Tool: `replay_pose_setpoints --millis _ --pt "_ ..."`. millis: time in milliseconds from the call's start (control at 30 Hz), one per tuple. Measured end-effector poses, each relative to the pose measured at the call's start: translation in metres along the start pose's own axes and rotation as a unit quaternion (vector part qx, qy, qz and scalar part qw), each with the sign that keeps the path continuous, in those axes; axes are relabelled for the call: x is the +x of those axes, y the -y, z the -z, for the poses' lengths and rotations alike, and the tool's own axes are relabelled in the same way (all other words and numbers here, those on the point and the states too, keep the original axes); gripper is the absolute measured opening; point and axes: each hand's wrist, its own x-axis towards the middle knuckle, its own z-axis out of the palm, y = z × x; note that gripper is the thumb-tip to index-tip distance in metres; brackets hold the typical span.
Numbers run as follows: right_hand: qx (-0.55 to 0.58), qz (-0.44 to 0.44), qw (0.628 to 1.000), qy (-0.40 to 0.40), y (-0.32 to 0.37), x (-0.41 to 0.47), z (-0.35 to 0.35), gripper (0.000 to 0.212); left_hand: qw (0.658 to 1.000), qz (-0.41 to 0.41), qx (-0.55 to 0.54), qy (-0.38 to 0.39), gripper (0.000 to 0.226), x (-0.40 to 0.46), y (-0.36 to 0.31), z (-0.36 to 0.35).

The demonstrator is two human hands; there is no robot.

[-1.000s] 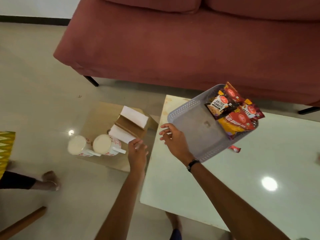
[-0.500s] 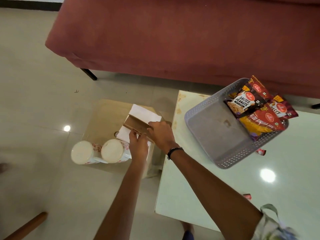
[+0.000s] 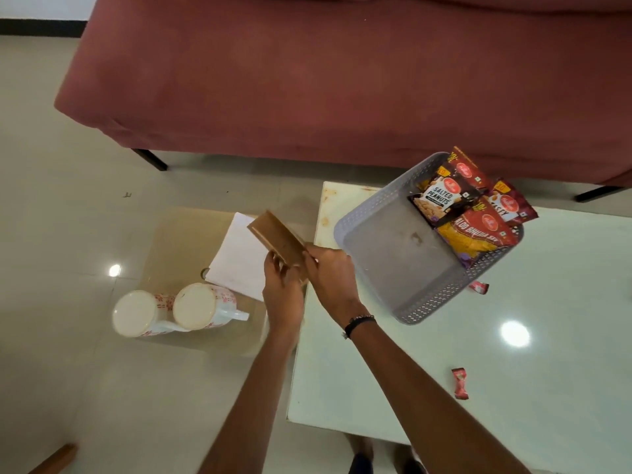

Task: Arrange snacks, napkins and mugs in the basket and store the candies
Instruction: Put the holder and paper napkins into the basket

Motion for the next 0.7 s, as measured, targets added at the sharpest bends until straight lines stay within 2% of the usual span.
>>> replay_pose_setpoints --millis 133,200,333,533,700 --pt "0.017 -0.025 0.997 -0.072 -0.04 -0.016 0.053 0.018 0.997 -0.039 0.025 0.066 0.04 -0.023 -0.011 -0.051" --pt "0.012 -0.043 0.995 -0.094 -0.065 -0.021 0.074 0.019 0.995 -0.024 0.03 0.096 0.046 -0.034 -0.012 -0.078" --pt "0.009 -0.063 0.99 -0.124 -0.115 -0.025 0.098 0.019 0.989 -0.008 0.062 0.136 0.04 -0.049 -0.013 -0.124" --pt "0.011 -0.119 0.988 -0.097 -0.169 -0.014 0.101 0.018 0.982 0.007 0.099 0.162 0.032 -0.027 0.004 -0.172" --pt "0.018 -0.123 0.989 -0.082 -0.199 0.001 0.094 0.019 0.984 0.035 0.08 0.158 0.03 0.008 0.035 -0.199"
